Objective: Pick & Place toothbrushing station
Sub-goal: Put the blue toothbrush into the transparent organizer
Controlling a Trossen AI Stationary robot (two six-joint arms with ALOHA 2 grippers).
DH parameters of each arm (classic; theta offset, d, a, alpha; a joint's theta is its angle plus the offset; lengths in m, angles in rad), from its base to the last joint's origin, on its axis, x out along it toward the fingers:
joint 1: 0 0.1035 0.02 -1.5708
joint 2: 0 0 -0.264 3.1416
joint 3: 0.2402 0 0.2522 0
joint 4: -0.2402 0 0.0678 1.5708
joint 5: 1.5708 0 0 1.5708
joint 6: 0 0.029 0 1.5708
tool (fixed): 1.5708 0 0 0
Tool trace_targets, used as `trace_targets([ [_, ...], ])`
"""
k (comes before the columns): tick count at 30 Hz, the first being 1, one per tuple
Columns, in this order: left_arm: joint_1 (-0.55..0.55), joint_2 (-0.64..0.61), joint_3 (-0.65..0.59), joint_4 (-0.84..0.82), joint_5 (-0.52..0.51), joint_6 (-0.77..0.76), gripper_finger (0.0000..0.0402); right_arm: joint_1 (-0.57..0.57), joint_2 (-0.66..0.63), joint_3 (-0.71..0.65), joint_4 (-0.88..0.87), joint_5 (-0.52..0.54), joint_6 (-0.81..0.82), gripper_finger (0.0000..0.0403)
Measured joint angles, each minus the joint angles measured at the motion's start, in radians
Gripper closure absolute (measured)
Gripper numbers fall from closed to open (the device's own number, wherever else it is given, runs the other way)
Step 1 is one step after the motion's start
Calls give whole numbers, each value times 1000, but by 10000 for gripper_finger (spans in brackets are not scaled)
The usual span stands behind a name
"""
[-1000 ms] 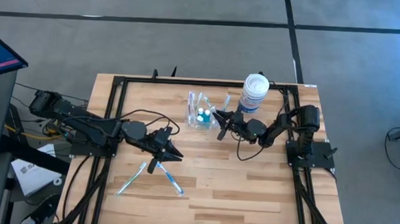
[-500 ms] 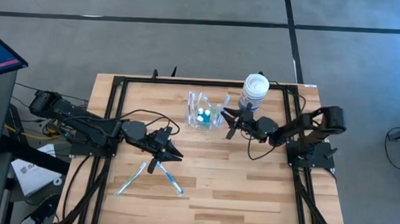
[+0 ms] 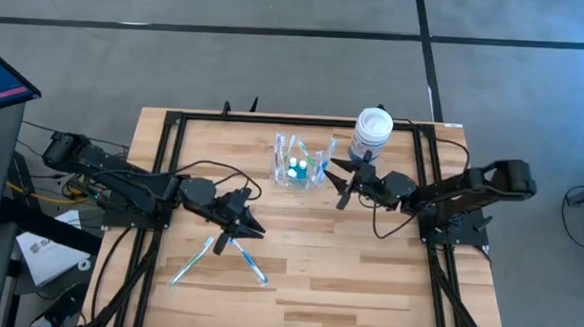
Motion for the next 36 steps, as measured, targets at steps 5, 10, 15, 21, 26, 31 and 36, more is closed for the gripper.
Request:
trace_targets([
  [5,-11,0,0,-72,51,-29,339,20,-62,0,-99,0,0,217],
  [10,-45,0,0,-153,51,-31,339,50,-91,0,-159,0,-2,227],
  [15,-73,0,0,-231,51,-31,339,76,-91,0,-161,1,-49,234],
  [21,-103,0,0,-340,50,-45,339,85,-91,0,-159,3,-53,236],
  [26,-127,0,-46,-366,32,-81,339,85,-91,0,-159,3,-53,234],
  [31,-132,0,-134,-368,-13,-142,339,85,-91,0,-159,3,-53,236],
  [36,-131,0,-192,-366,-47,-183,339,85,-91,1,-158,3,-53,235],
])
